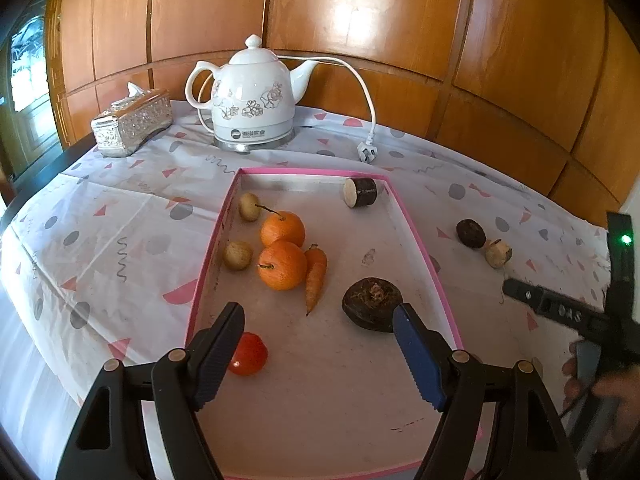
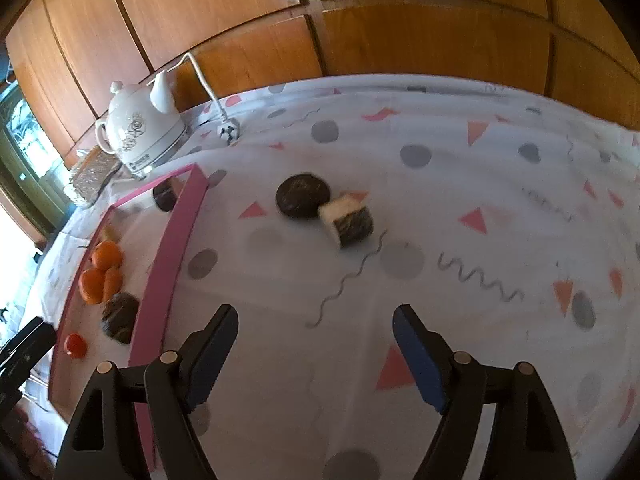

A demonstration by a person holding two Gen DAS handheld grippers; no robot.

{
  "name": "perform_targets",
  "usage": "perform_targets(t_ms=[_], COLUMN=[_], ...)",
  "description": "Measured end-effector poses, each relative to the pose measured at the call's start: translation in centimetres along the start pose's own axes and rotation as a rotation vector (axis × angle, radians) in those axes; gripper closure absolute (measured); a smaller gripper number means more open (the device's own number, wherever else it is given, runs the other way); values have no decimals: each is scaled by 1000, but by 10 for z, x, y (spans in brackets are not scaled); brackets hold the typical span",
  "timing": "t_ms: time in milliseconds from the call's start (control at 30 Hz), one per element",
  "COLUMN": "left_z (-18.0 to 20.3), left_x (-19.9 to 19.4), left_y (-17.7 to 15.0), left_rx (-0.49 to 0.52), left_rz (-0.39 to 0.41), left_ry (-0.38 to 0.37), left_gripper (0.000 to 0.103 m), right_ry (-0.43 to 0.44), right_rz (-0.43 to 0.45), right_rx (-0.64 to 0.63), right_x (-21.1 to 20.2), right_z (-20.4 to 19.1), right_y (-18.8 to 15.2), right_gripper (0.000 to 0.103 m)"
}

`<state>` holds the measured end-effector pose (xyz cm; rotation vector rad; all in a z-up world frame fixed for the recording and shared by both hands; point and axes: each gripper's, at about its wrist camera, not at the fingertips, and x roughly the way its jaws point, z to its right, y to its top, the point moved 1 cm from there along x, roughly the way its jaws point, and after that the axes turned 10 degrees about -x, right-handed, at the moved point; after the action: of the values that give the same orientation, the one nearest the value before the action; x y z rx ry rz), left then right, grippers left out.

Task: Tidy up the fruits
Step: 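Grasp the cut dark-skinned chunk with the right tool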

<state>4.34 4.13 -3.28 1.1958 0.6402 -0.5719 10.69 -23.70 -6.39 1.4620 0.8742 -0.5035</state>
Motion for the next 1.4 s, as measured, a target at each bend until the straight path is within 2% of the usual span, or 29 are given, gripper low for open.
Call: perform_targets(t_ms=[300,400,500,533,567,600,833,1033,1200,1400], left_z=[1,2,5,5,7,8,21,35,49,67], left_x=[5,7,9,10,10,11,10,9,8,8], left_y=[-1,-1,-2,-2,-2,-2,1,0,-1,-1], left_rx=[0,6,11,11,13,16,41,80,112,154], left_rz=[-12,-20,-29,-32,-34,-33,-40,-43,-45,-44], left_ry=[5,5,5,3,2,2,-18,-36,-49,-67], left_gripper=[26,26,26,26,26,26,26,26,26,26], right_ry=[-58,-53,-49,-54,-65,-86,-151,-212,-192,-186], right_rz=[-34,-37,-52,-57,-59,-56,-26,-8,18,29], right_rx=[-72,-95,-124,-129,-134,-134,-143,-90,-18,-11], right_x=[30,40,51,54,56,56,32,7,-2,-3], right_z=[8,8,6,4,3,4,12,43,63,64], right_y=[31,38,42,42,42,41,19,-14,-27,-28], right_gripper=[24,25,42,51,68,73,73,73,73,73])
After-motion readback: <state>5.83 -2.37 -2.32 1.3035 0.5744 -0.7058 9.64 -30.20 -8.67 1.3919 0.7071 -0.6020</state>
